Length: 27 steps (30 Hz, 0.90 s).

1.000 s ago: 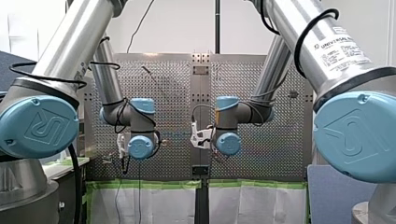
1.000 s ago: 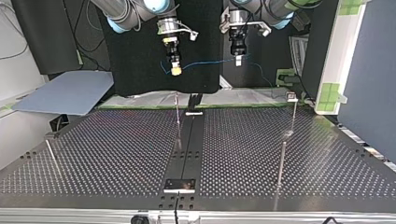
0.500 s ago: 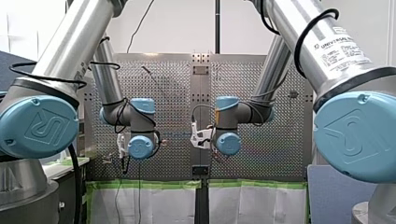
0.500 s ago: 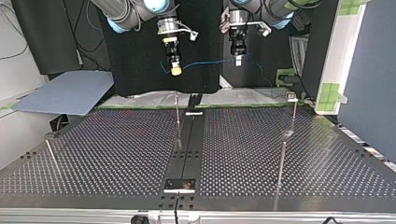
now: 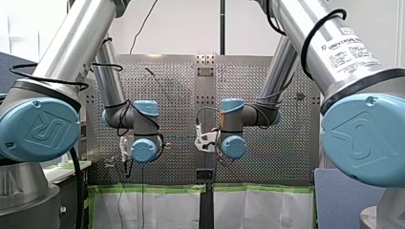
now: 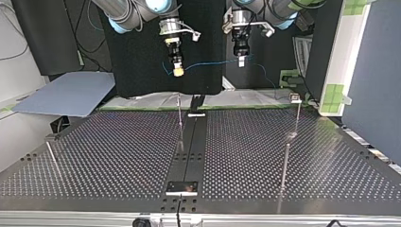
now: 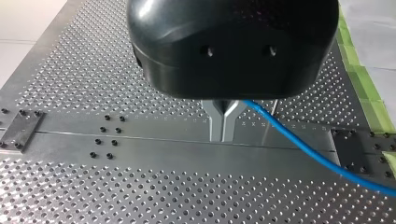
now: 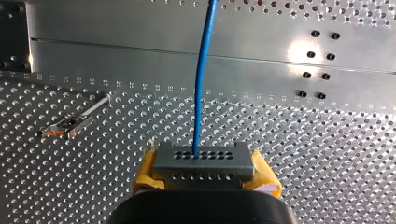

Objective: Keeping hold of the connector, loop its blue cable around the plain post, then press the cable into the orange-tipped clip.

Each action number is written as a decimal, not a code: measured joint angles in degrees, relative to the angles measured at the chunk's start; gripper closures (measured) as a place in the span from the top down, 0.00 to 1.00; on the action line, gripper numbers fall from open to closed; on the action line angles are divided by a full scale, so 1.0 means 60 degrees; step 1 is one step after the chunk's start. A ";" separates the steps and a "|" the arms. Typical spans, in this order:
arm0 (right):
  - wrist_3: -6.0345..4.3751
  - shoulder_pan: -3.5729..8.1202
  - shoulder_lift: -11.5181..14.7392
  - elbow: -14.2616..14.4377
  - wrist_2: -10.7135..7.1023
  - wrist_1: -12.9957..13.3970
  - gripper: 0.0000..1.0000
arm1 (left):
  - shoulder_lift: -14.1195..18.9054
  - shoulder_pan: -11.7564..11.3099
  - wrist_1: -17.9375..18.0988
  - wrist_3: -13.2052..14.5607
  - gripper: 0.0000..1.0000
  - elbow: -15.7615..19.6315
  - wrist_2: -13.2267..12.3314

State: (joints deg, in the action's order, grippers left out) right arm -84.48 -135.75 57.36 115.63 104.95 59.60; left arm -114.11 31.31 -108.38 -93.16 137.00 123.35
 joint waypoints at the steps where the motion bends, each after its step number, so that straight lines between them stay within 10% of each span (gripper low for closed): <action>1: 0.0000 0.0000 0.0000 0.0000 -0.0001 0.0000 0.00 | 0.0000 0.0000 0.0000 0.0000 0.00 0.0000 0.0000; 27: -0.0001 0.0000 0.0001 0.0001 -0.0014 -0.0014 0.00 | -0.0642 0.0013 0.0085 0.0155 0.00 -0.0127 -0.0043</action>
State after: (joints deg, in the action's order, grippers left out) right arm -84.48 -135.75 57.37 115.63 104.86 59.52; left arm -117.96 31.39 -107.87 -92.23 136.24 123.09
